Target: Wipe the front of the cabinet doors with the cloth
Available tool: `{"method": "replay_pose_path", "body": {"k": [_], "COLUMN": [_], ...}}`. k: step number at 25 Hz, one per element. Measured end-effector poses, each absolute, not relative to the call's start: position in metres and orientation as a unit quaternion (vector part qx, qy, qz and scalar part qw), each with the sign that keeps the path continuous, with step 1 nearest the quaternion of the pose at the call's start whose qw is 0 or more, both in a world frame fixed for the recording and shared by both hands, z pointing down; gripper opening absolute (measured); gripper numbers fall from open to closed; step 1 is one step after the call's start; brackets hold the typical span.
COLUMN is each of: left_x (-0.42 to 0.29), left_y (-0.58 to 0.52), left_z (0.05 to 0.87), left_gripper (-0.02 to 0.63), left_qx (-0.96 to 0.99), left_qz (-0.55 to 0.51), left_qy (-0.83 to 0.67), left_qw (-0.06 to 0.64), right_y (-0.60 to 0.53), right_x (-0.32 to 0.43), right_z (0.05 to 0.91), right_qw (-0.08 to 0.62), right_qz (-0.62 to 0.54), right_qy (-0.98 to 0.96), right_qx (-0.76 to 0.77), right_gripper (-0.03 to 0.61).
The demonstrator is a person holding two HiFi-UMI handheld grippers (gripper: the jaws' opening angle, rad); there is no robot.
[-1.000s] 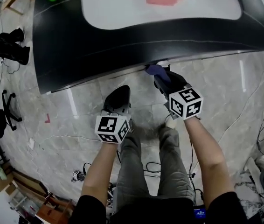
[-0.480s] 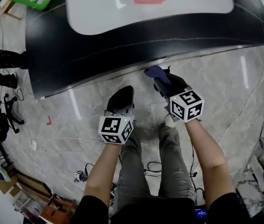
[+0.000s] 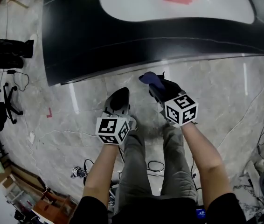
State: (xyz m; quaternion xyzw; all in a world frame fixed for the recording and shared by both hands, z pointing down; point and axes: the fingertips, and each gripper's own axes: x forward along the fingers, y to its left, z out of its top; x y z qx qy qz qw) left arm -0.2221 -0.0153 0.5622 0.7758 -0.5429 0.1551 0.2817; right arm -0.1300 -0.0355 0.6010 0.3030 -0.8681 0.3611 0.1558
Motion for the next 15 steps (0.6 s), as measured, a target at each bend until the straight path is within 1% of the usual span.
{"method": "replay_pose_path", "body": {"k": [9,15], "left_x": [-0.299,-0.328], "left_y": [0.008,0.013], "left_z": [0.566,0.571], "left_gripper": [-0.006,-0.006], "left_qx": [0.748,0.737], "left_qz": [0.156,0.15], "left_qy": [-0.579,-0.593], "left_qw": [0.285,0.287], "right_y": [-0.013,-0.007], "right_x": [-0.211,-0.252], "right_z": [0.6,0.61], "right_qw": [0.16,0.173], "right_qz": [0.366,0.361], "right_qy": [-0.879,-0.885], "right_qx": [0.26,0.238], "right_gripper": [0.12,0.12]}}
